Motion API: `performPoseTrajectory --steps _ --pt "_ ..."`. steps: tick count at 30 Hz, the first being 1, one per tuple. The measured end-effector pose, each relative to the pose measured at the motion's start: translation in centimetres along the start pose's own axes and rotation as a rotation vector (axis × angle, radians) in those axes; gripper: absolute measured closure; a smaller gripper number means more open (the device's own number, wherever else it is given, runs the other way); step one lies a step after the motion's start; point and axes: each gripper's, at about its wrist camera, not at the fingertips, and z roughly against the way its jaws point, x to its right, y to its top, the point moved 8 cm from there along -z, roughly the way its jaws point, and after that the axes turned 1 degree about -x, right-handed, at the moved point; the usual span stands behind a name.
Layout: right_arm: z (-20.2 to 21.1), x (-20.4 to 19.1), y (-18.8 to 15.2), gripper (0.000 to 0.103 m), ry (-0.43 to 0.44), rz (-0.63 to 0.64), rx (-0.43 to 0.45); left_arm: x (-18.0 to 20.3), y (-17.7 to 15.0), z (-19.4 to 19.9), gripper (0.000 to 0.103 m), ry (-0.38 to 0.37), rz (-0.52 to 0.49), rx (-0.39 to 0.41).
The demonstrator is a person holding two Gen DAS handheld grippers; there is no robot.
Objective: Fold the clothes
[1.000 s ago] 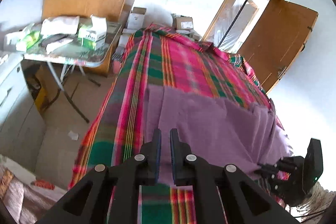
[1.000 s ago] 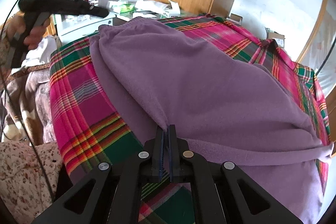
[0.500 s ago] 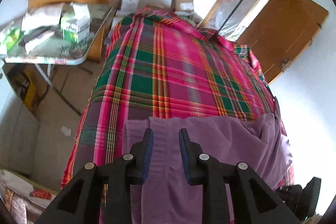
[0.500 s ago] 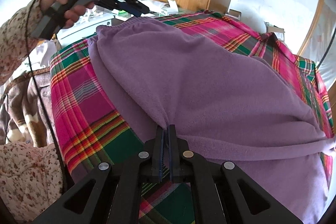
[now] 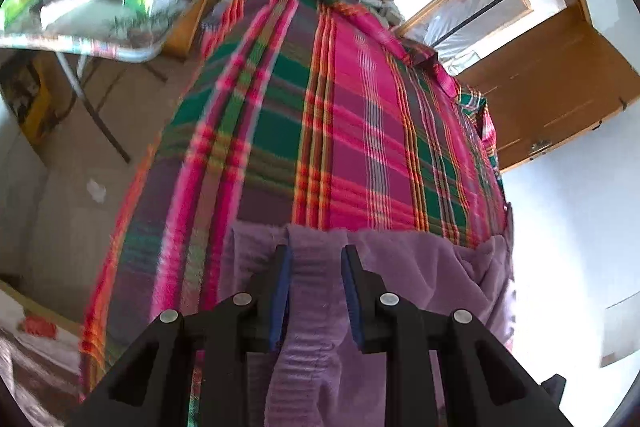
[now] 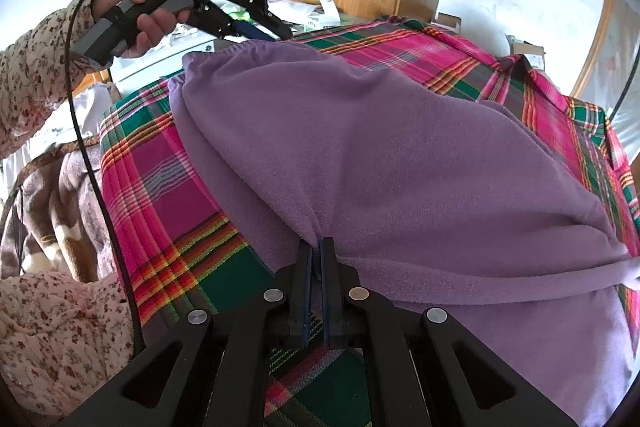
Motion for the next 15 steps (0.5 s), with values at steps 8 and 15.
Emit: performPoseTrajectory --steps 8,15 --pt "0.1 0.1 -0.2 0.099 0.005 -0.030 0.014 -0.9 -1.7 1.3 0.076 -0.073 0.099 0.026" --pt "0.1 0.2 -0.2 0.099 0.005 -0.035 0.018 -1.1 -3.3 1.4 0.073 -0.119 0.113 -0.006"
